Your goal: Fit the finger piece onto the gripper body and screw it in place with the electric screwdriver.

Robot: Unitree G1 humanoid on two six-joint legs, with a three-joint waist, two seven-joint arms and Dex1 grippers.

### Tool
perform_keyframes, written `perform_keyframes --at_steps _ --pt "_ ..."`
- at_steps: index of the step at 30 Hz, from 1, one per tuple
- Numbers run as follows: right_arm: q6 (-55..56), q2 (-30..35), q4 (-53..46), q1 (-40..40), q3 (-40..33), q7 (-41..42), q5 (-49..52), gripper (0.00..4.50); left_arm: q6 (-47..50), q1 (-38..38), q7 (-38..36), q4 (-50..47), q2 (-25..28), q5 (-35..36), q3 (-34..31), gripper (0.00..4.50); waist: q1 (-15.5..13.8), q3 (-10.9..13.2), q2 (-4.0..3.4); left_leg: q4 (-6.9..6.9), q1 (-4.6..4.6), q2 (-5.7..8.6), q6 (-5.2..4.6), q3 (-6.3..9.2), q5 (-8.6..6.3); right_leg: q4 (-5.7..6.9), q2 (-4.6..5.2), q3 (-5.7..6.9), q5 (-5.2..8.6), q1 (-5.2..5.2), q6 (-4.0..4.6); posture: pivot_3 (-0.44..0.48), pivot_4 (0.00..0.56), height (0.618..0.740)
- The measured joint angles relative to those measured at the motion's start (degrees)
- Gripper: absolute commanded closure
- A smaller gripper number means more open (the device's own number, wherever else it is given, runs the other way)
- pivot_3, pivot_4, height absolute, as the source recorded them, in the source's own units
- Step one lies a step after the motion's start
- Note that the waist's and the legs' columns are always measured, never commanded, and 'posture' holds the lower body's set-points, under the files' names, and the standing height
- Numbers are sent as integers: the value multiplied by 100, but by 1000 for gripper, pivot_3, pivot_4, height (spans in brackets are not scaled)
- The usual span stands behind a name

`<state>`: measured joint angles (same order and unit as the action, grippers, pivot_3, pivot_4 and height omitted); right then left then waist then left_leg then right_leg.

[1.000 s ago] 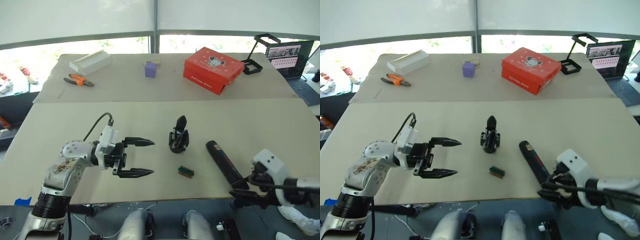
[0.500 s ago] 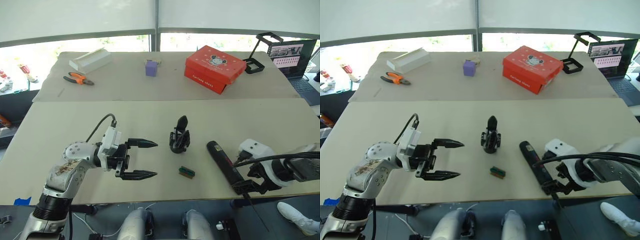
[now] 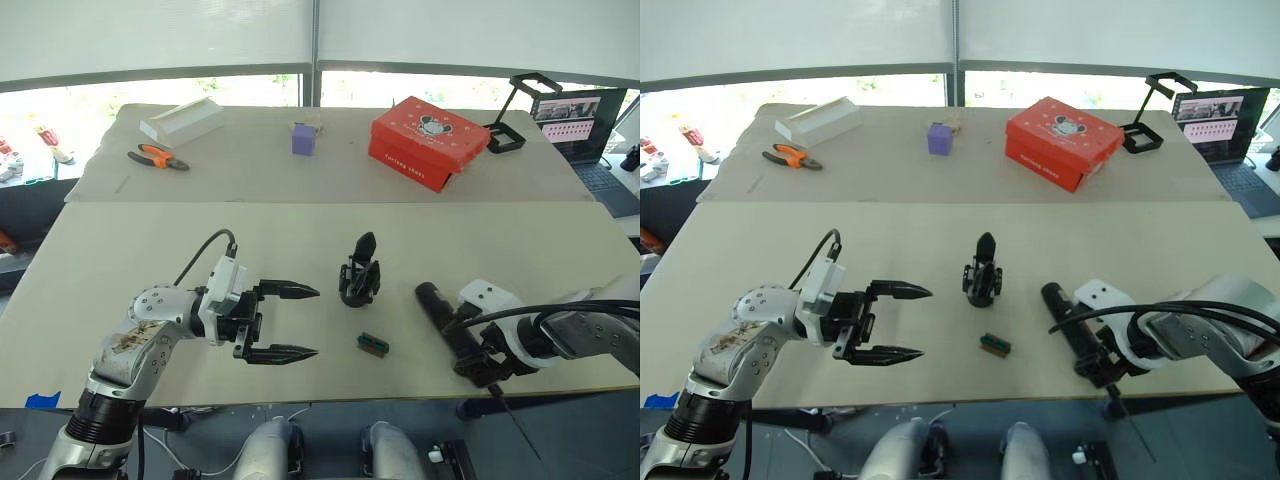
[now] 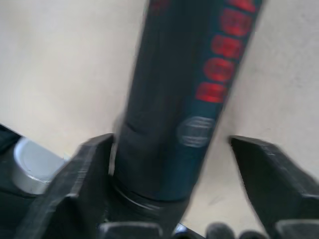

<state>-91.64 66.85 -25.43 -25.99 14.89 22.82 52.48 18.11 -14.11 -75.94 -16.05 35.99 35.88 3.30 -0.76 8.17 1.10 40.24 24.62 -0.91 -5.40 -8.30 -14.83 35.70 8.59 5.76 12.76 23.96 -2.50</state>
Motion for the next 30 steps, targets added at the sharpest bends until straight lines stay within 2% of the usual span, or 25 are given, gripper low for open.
perform_keyframes --at_steps 2,3,5,8,10,11,16,19,22,23,26,28,30 --pt "4 -2 4 46 -59 -36 -14 2419 -1 0 -23 0 28 0 0 0 -2 -4 6 0 0 0 0 3 0 -2 0 3 0 1 0 0 150 740" --pt "6 9 -17 78 -104 -34 -17 2587 -4 -4 -35 0 35 0 3 0 -5 -4 6 0 0 0 0 4 0 -3 1 4 0 0 0 0 150 740" --pt "49 124 -107 322 -354 63 9 2585 -19 -15 -75 0 56 -2 14 0 -40 -3 4 -1 5 3 -1 5 0 -3 4 5 0 -3 0 0 150 740" --pt "-19 804 -205 1117 -1117 505 317 2585 -22 -7 -181 24 255 -4 5 0 -139 6 -23 0 20 9 -6 2 -2 -2 11 6 1 7 -2 0 150 740" --pt "-44 920 -260 1632 -1967 784 475 2585 -7 -58 -210 77 283 2 -7 0 -128 7 -23 2 22 6 -6 0 -1 -2 7 6 0 5 -2 0 150 740" --pt "-32 732 -371 1884 -2610 945 546 2585 9 -99 -222 113 265 11 13 0 -118 7 -23 2 19 4 -5 -3 -1 1 5 2 0 5 -2 0 150 740" --pt "943 -1097 -1394 2531 -5739 1457 1388 2585 37 -234 -421 429 259 -5 38 0 -114 10 -39 -6 14 -5 3 2 4 7 -13 -2 0 4 -1 0 150 740" --pt "1938 -1967 -1923 2629 -6617 1462 1672 2585 -82 -351 -574 687 247 -89 68 0 -155 11 -36 -2 13 -1 0 2 2 4 -16 -2 0 -1 -2 0 150 740" --pt "3222 -3065 -2583 2728 -6565 1304 1619 2585 -325 -475 -796 1049 222 -343 233 0 -138 10 -38 -1 12 6 -1 -4 1 8 -14 -13 0 2 -5 0 150 740" --pt "3432 -3185 -2694 2756 -6428 1297 1534 2585 -376 -490 -834 1103 208 -431 289 0 -129 10 -38 0 12 6 -1 -6 1 9 -14 -14 -1 3 -5 0 150 740" --pt "4494 -3498 -2996 3007 -5542 1638 533 2585 -622 -530 -920 1334 161 -701 488 0 -92 10 -39 -1 12 6 0 -9 2 12 -16 -15 0 9 -5 0 150 740" --pt "5718 -3736 -2938 3137 -4573 2236 -622 2585 -757 -568 -832 1452 89 -930 571 0 -57 10 -39 -1 12 7 2 -10 3 11 -20 -13 1 9 -6 0 150 740" --pt "6362 -3928 -2840 3123 -3909 2481 -1150 2585 -826 -599 -738 1472 2 -1122 696 0 -19 11 -40 0 11 8 3 -11 4 15 -20 -14 3 8 -8 0 150 740"
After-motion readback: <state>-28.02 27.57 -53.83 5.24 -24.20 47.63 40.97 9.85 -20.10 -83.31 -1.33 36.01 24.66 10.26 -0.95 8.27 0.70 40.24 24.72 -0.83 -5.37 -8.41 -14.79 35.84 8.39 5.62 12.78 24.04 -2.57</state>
